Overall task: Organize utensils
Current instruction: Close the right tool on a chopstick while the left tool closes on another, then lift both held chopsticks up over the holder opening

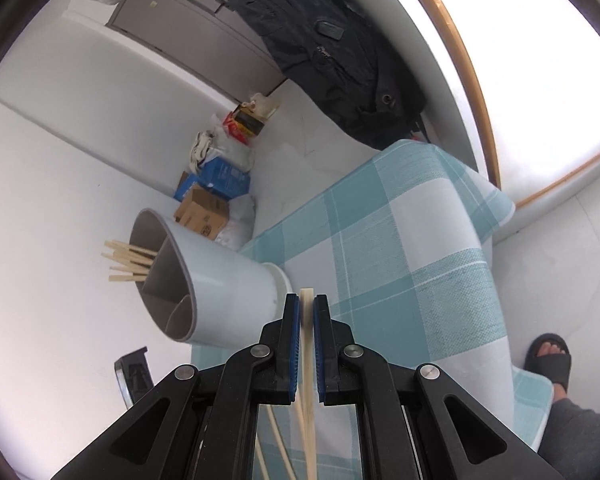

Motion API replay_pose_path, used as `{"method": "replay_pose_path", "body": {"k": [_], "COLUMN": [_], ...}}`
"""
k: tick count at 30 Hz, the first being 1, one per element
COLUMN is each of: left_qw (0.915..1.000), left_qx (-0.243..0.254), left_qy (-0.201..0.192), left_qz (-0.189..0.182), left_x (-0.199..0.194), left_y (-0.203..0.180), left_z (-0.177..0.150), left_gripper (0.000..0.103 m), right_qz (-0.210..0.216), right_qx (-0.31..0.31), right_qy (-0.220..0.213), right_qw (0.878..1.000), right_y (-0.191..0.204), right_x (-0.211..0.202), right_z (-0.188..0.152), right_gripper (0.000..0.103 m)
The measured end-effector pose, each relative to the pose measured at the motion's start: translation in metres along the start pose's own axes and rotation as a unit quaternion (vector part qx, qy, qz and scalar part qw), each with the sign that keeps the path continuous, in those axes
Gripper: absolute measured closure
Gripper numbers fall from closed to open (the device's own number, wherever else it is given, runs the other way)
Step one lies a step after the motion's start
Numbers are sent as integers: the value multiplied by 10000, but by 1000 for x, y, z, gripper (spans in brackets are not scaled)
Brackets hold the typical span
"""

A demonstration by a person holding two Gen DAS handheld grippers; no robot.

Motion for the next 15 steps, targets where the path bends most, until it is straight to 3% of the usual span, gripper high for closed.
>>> {"method": "replay_pose_path", "body": {"k": [2, 5, 9, 15], "left_qw": [10000, 9997, 9980, 9942], "left_qx": [17, -170, -548, -706], "left_qy": [11, 43, -109, -734], "left_qz": [-39, -142, -284, -355], "left_x": [0, 1, -3, -34], "left_y": [-1, 5, 13, 12], "left_z": [0, 1, 2, 6], "left_gripper": [96, 100, 101, 101], "right_qz": [20, 71, 195, 398], "right_qx": [-70, -195, -437, -871], "right_qy": [-22, -72, -228, -551], "right_qw": [10000, 9998, 9986, 9939], "right_y": [3, 9, 21, 41], "right_x": [-2, -4, -10, -21], "right_z": [0, 0, -1, -4], "right_gripper": [97, 97, 97, 97]}}
Point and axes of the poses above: each gripper's, at about its wrist camera, not at the fingertips, and x roughly the way its jaws point, y to its left, z to its top, the point moved 1 cm from there along x, roughly the way its jaws point, and after that the axes turned 6 degrees about -y, right-handed, at the moved point
